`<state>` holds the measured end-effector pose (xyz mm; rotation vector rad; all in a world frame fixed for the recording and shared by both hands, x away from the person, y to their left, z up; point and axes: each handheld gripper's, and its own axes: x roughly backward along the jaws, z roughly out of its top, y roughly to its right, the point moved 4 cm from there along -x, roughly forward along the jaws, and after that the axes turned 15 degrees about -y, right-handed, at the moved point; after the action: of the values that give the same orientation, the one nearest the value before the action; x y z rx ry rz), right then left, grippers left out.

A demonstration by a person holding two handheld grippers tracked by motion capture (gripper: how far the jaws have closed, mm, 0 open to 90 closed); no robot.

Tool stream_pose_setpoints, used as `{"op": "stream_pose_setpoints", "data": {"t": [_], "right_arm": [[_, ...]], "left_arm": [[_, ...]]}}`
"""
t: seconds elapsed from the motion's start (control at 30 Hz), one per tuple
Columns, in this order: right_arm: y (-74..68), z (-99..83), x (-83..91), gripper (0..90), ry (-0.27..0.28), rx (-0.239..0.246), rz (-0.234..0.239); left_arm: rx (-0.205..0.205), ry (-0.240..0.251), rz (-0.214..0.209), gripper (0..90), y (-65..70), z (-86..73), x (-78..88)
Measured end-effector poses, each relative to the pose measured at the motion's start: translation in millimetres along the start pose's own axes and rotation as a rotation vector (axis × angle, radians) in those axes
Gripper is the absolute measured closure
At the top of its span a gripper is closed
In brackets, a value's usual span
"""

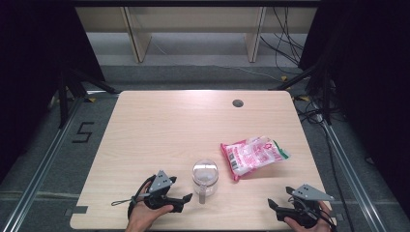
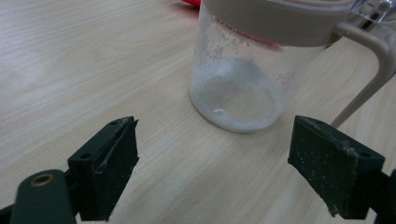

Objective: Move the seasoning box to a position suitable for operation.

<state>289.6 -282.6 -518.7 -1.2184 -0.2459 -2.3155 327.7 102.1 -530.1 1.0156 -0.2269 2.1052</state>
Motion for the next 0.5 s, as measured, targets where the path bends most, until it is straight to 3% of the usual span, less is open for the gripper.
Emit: {"op": "stream_pose_setpoints", "data": {"t": [0.1, 0.17, 0.3, 0.4, 0.43, 0.5], "right_arm": [[1.0, 0.9, -1.4, 19.5, 0.011, -0.008, -0.019], [0.2, -0.1, 0.2, 19.5, -0.003, -0.005, 0.002], [0.2, 0.3, -0.1, 19.7, -0.001, 0.004, 0.002], [0.1, -0.1, -0.1, 19.8, -0.004, 0.002, 0.001], [0.4, 0.2, -0.1, 19.9, 0.0, 0.006, -0.001], [0.2, 0.1, -0.1, 20.0, -0.003, 0.005, 0.001]], "left_arm": [[-0.01, -0.001, -0.003, 14.9, -0.3, -0.3, 0.6], [0.006, 0.008, -0.004, 14.9, 1.4, 0.6, 1.4], [-0.003, 0.012, -0.008, 15.1, 4.7, 1.9, 4.1], [-0.029, -0.001, -0.011, 17.6, 6.5, 1.9, 5.9], [-0.029, 0.018, -0.039, 18.2, 11.8, 3.0, 5.4], [-0.039, 0.013, -0.055, 20.6, 14.7, 3.3, 6.8]]}}
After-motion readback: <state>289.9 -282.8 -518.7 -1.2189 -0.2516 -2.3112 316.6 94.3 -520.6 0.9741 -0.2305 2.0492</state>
